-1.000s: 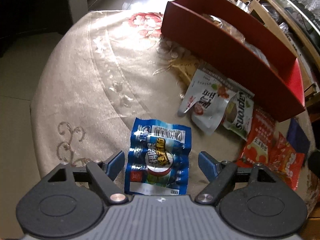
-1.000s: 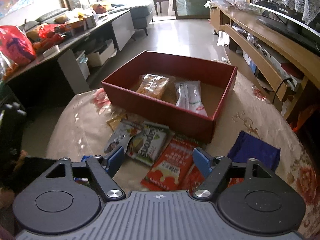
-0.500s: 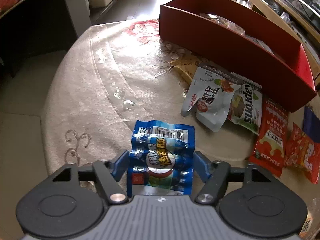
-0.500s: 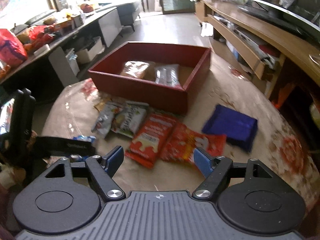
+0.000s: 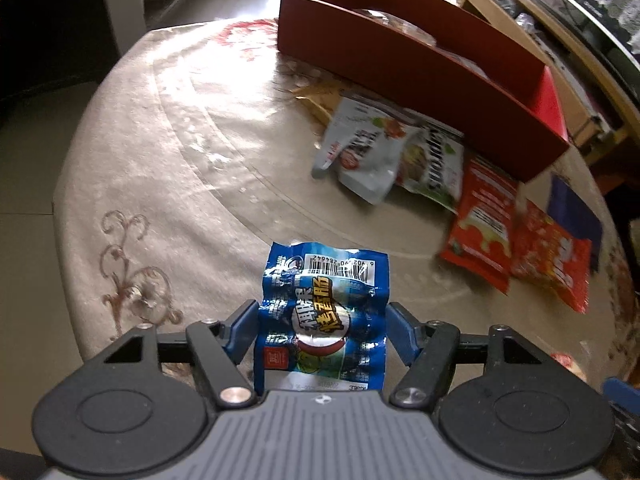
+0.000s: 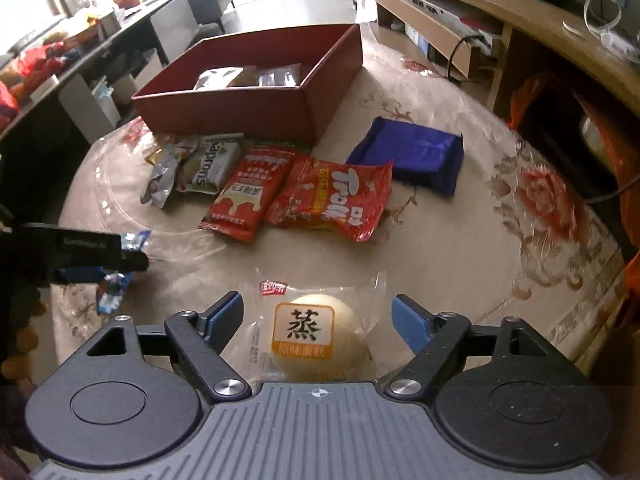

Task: Organize snacks
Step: 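Grasp the blue sausage pack with left tool while right tool grasps the round bun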

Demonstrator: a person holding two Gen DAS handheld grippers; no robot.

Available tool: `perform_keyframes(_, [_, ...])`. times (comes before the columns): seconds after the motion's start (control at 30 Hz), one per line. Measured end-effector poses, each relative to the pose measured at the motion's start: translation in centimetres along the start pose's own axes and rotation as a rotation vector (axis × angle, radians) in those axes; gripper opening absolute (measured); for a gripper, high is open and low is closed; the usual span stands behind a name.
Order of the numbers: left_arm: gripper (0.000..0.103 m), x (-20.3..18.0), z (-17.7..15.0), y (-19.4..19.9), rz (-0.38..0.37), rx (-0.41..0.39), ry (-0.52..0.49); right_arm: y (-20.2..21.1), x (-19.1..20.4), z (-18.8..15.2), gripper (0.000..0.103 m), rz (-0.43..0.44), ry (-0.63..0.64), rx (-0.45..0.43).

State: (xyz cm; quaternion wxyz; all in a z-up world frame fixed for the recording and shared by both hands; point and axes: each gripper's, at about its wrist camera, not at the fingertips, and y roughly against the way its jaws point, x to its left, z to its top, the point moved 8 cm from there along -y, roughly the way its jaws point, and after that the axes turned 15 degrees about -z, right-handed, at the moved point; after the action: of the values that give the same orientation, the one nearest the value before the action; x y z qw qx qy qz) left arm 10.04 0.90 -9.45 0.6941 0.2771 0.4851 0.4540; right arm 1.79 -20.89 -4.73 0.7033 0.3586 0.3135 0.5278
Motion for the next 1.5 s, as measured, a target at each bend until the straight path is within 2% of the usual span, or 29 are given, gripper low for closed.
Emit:
perform_keyframes(0.07, [0.069, -0.3, -0.2, 0.0, -0.016, 0.008, -0.002, -0.4, -0.3, -0.5, 0.086, 0.02, -0.032, 0.036])
perform_keyframes(0.17, [0.069, -0.5, -0.2, 0.1, -0.032, 0.011, 0.0, -1.5, -0.6, -1.3, 0.086, -0.015, -0.041, 0.081])
perform_keyframes(0.23, [0.069, -0.4, 0.0, 0.3, -0.04, 0.006, 0.01, -2.2, 0.0, -1.8, 0.089, 0.011, -0.05, 0.121])
perform_keyframes(0.3, [0.069, -0.2, 0.1, 0.6, -0.048, -0.002, 0.019, -2.1, 1.3, -2.4, 0.089, 0.091, -0.067, 0.164])
perform_keyframes(0.37, [0.069, 0.1, 0.3, 0.8, -0.053, -0.007, 0.028, -1.1, 3.0, -2.8, 0.087, 0.236, -0.098, 0.195])
perform_keyframes(0.4, [0.069, 0.3, 0.4, 0.9, -0.054, -0.009, 0.031, -0.4, 3.6, -3.0, 0.087, 0.302, -0.114, 0.199])
perform_keyframes(0.43, [0.069, 0.5, 0.4, 0.9, -0.053, -0.01, 0.033, 0.3, 4.0, -3.0, 0.087, 0.325, -0.109, 0.186])
perform_keyframes(0.47, [0.069, 0.7, 0.4, 1.0, -0.051, -0.01, 0.037, 0.8, 4.2, -2.8, 0.087, 0.304, -0.087, 0.159])
perform_keyframes(0.57, [0.069, 1.1, 0.4, 1.0, -0.047, -0.009, 0.045, 1.2, 3.9, -2.0, 0.088, 0.096, 0.056, 0.045])
perform_keyframes(0.63, [0.069, 1.2, 0.4, 1.1, -0.047, -0.009, 0.047, 0.4, 3.9, -1.7, 0.088, -0.005, 0.099, 0.037])
perform_keyframes(0.77, [0.069, 0.9, 0.2, 1.0, -0.047, 0.001, 0.029, -1.2, 5.8, -1.5, 0.088, 0.024, 0.108, 0.092])
perform_keyframes(0.9, [0.069, 1.1, -0.1, 0.3, -0.017, 0.017, 0.01, -2.2, 7.2, -1.0, 0.088, -0.023, 0.162, 0.075])
perform_keyframes(1.03, [0.069, 0.8, -0.2, -0.2, 0.022, 0.02, -0.041, -4.3, 7.6, -1.1, 0.087, -0.048, 0.187, 0.113])
perform_keyframes(1.13, [0.08, 0.4, -0.2, -0.5, 0.033, 0.021, -0.065, -4.7, 7.8, -1.3, 0.089, -0.062, 0.213, 0.108])
perform_keyframes(1.23, [0.083, 0.2, -0.4, -0.7, 0.052, 0.02, -0.096, -4.8, 8.1, -1.6, 0.093, -0.063, 0.237, 0.101])
perform_keyframes(1.33, [0.087, 0.7, -0.5, -0.9, 0.122, 0.019, -0.134, -4.8, 8.4, -1.9, 0.098, -0.057, 0.263, 0.089])
perform_keyframes(1.4, [0.087, 0.9, -0.4, -0.8, 0.126, 0.017, -0.133, -4.8, 8.4, -2.2, 0.103, -0.048, 0.272, 0.092])
perform_keyframes(1.5, [0.086, 1.0, -0.4, -0.8, 0.138, 0.027, -0.124, -4.7, 8.1, -2.2, 0.103, -0.043, 0.266, 0.103])
